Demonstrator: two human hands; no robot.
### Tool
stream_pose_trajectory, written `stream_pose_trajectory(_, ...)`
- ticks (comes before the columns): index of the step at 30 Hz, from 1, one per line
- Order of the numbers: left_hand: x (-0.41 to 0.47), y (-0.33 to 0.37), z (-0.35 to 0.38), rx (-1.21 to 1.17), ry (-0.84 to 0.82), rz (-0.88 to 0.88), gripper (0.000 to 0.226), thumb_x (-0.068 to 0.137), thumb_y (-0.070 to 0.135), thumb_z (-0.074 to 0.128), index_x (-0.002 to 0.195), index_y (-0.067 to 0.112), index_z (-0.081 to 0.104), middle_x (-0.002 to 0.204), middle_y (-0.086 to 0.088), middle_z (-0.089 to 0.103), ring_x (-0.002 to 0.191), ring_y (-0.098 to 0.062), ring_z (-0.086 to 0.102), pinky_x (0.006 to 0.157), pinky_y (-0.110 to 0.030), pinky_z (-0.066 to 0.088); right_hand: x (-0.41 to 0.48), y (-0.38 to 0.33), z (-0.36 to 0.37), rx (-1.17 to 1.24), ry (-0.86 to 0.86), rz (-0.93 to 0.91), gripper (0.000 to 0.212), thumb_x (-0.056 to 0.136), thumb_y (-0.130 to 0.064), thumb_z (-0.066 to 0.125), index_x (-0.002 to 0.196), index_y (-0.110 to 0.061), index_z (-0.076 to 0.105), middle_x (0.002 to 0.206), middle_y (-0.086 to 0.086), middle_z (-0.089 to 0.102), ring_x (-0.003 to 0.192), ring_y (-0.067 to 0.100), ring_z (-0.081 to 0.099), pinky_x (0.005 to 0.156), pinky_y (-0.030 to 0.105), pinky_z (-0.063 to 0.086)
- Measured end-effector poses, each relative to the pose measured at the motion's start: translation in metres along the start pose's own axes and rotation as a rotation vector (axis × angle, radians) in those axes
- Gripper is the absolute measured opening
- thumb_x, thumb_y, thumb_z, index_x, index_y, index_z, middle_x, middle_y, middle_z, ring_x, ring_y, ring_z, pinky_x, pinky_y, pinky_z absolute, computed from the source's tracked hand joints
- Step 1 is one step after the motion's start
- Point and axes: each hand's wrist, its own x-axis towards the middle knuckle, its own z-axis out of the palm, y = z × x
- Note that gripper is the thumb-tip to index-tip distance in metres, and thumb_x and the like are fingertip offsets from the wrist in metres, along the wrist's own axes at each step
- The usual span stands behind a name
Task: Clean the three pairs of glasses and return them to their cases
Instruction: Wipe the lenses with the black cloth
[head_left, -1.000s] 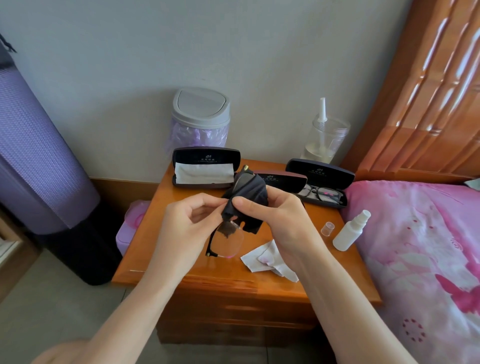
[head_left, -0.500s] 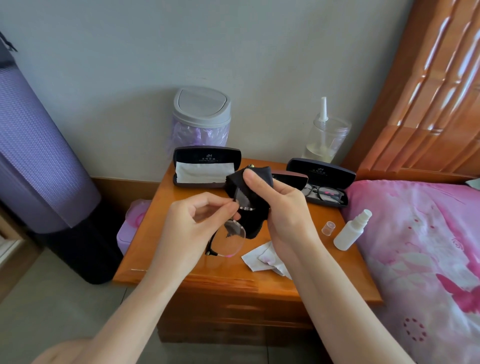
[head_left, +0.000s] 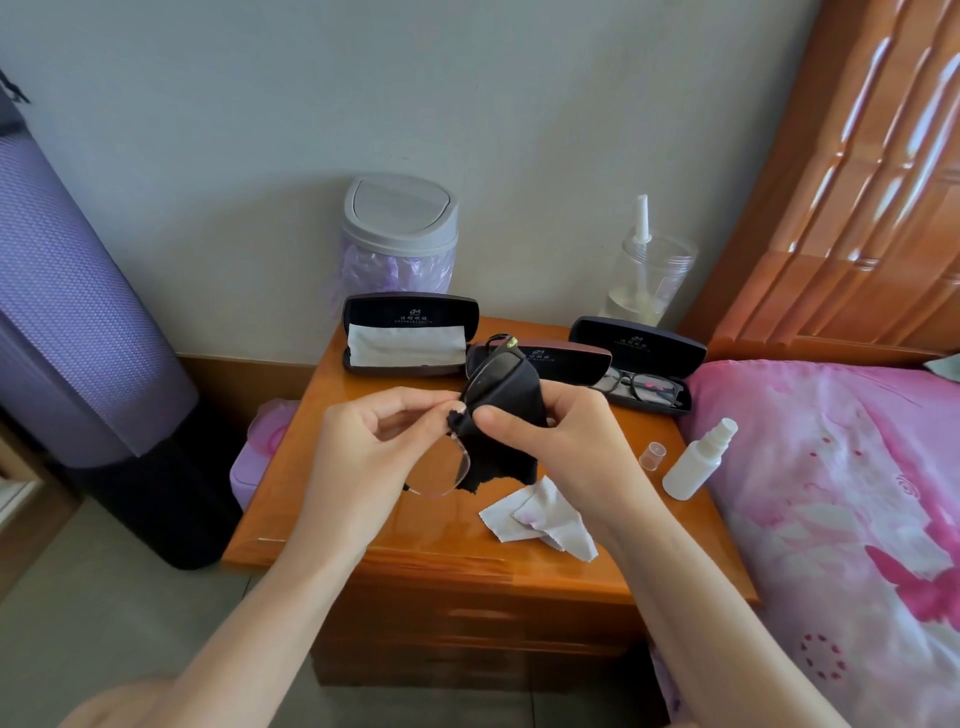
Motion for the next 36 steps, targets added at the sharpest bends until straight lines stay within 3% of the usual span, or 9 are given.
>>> stream_pose_trajectory(7,-0.001,0.002,0.001,-0.009,-0.014,0.002,0.022,0.082,0.011,0.067,0.079,0.033,0.067,0.066,0.036,0.065,0.078,0.018,0.062,0.061,0.001,0.043,0.004,0.006,-0.004,-0.089,0.086,-0.034,0.02,0.078,-0.02,0.075,0.094,-0.01,0.072,0.08,0.003,0.073,0.07,0.003,0.069,0.059,0.012,0.052)
stream_pose_trajectory(15,0.0,0.002,0.001,0.005,-0.057,0.019,0.011,0.082,0.012,0.067,0.084,0.021,0.072,0.075,0.021,0.073,0.077,0.005,0.068,0.065,-0.002,0.046,0.007,-0.003,0.011,0.31,0.091,-0.022,0.021,0.079,-0.013,0.073,0.098,-0.005,0.072,0.08,0.008,0.074,0.073,0.017,0.072,0.064,0.023,0.058)
stream_pose_trajectory(19,0.0,0.006,0.002,-0.041,-0.039,-0.003,0.011,0.082,0.013,0.067,0.083,0.023,0.072,0.072,0.023,0.072,0.077,0.008,0.067,0.064,-0.001,0.044,0.012,-0.01,0.011,0.427,0.151,-0.01,0.02,0.082,-0.018,0.071,0.094,-0.003,0.073,0.076,0.006,0.074,0.068,0.016,0.071,0.059,0.019,0.053)
stream_pose_trajectory(24,-0.002,0.003,0.004,-0.111,0.005,-0.082,0.012,0.082,0.015,0.068,0.092,0.019,0.073,0.08,0.011,0.075,0.082,0.001,0.07,0.067,-0.005,0.048,0.011,0.0,0.012,0.437,0.18,0.02,0.029,0.09,-0.031,0.061,0.098,-0.006,0.073,0.091,0.013,0.075,0.088,0.024,0.072,0.078,0.03,0.057)
stream_pose_trajectory(29,-0.004,0.006,0.007,-0.161,0.037,-0.129,0.011,0.078,0.022,0.067,0.088,0.027,0.072,0.08,0.013,0.075,0.084,0.002,0.069,0.066,-0.006,0.05,0.004,0.01,0.013,0.449,0.185,0.032,0.031,0.094,-0.035,0.051,0.1,-0.012,0.072,0.095,0.01,0.074,0.098,0.024,0.069,0.095,0.044,0.051)
stream_pose_trajectory(33,-0.005,0.008,0.008,-0.204,0.069,-0.155,0.012,0.082,0.018,0.067,0.088,0.027,0.071,0.08,0.013,0.075,0.083,0.004,0.069,0.065,-0.003,0.046,-0.001,0.013,0.016,0.4,0.166,0.008,0.031,0.093,-0.033,0.053,0.109,-0.012,0.07,0.099,0.007,0.074,0.099,0.022,0.068,0.09,0.039,0.053)
stream_pose_trajectory(36,-0.005,0.011,0.007,-0.214,0.077,-0.151,0.013,0.081,0.016,0.067,0.086,0.027,0.071,0.078,0.018,0.074,0.082,0.007,0.068,0.064,-0.002,0.046,-0.005,0.017,0.018,0.343,0.156,-0.009,0.025,0.091,-0.027,0.059,0.104,-0.01,0.071,0.092,0.009,0.075,0.09,0.021,0.07,0.076,0.03,0.056)
